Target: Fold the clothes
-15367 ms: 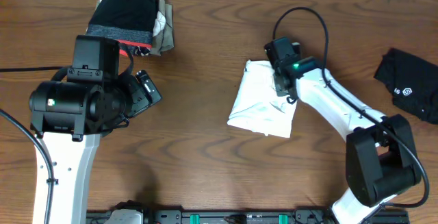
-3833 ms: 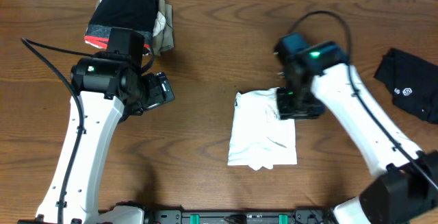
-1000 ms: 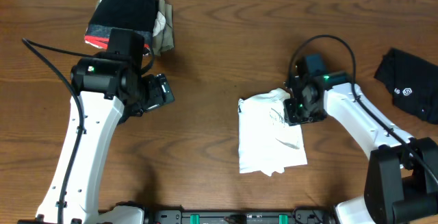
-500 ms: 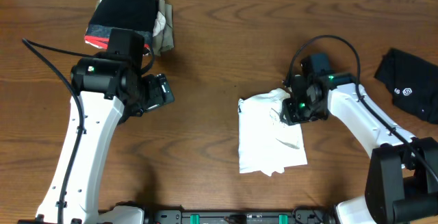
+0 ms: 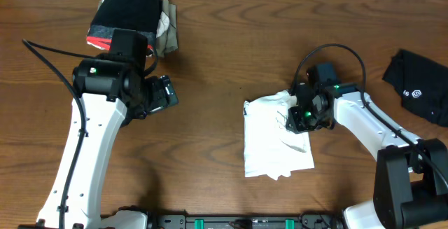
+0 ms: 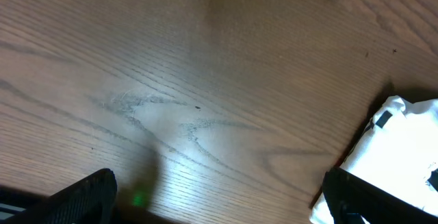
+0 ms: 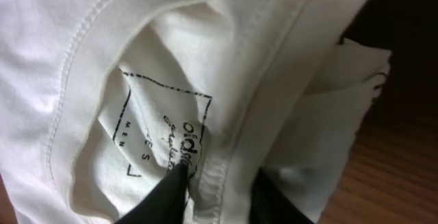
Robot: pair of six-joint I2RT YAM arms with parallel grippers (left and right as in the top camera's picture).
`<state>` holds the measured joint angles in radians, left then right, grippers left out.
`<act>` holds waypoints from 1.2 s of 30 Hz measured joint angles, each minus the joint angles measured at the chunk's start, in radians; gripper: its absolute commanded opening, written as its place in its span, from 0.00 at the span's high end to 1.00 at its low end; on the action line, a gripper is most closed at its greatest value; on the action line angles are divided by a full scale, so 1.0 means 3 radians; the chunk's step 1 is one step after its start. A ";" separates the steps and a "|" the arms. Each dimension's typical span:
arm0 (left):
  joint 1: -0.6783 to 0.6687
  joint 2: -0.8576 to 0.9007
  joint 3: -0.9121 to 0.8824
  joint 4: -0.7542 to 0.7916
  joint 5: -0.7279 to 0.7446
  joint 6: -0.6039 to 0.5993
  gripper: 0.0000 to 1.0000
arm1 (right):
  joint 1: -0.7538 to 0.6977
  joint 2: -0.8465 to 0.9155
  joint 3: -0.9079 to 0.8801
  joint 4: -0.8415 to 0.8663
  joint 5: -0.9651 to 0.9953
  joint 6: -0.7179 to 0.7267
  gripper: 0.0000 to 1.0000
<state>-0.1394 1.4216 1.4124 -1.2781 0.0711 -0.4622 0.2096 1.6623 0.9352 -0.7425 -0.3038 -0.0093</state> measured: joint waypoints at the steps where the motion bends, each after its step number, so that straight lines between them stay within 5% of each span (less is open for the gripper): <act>1: 0.0000 0.0000 0.0000 0.0001 0.0000 0.0000 0.02 | -0.0009 0.0000 0.0000 0.0001 -0.0004 0.0000 0.78; 7: 0.0000 0.0000 -0.0001 0.0000 0.0000 0.0000 0.02 | -0.0134 0.0000 0.0029 -0.0024 -0.0014 -0.0009 0.99; 36: 0.0000 0.0000 0.0000 0.0001 0.0000 -0.0001 0.02 | -0.0172 0.0000 0.0355 -0.0476 0.0985 0.0440 0.80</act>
<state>-0.1394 1.4216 1.4124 -1.2778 0.0711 -0.4625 0.1581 1.6623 1.0416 -0.8852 -0.0082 0.1226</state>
